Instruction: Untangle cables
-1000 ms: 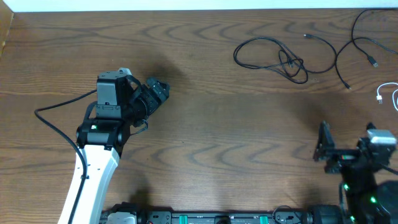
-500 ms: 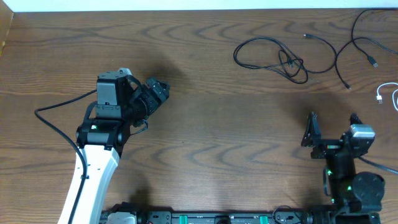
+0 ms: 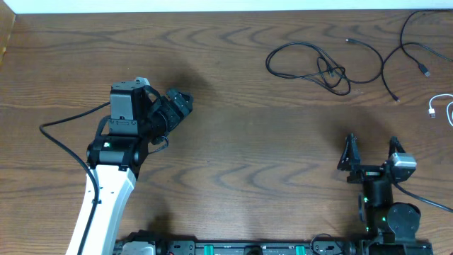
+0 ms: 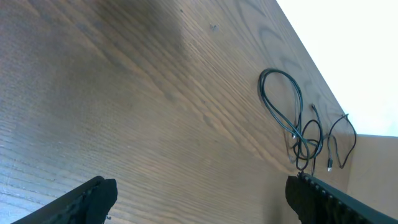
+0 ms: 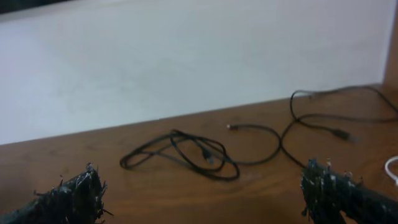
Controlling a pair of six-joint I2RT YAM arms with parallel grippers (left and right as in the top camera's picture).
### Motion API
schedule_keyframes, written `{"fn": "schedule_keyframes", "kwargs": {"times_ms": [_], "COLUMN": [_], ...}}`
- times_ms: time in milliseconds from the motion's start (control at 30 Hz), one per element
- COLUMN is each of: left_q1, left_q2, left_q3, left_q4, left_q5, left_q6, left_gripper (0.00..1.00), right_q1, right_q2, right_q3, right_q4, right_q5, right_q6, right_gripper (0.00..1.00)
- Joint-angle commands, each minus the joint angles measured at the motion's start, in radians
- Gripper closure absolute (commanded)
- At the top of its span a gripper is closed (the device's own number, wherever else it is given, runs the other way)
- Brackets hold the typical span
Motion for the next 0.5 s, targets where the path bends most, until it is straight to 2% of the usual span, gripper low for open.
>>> {"fn": "schedule_keyframes", "kwargs": {"times_ms": [0,333,467], "left_q1": [0.003,0.003,0.003], "left_q2": [-0.005,-0.005,-0.005], "left_q3": [0.012,0.012,0.012], "left_q4": [-0.002,-0.002,-0.002], "left_q5": [-0.007,-0.007,-0.007], "left_q6": [0.021,0.021,0.021], "left_gripper": [0.08,0.08,0.08], "right_q1": [-0.010,-0.064,-0.068], "right_q2": [-0.010,-0.010,-0.010], "right_q3": [-0.026,-0.044,-0.044], "right_q4": [0.008,-0.072,-0.076], "right_q5": [-0.004,0.029,0.032], "right_q6": [0.022,0.022,-0.059], "right_gripper": [0.01,0.01,0.01]}}
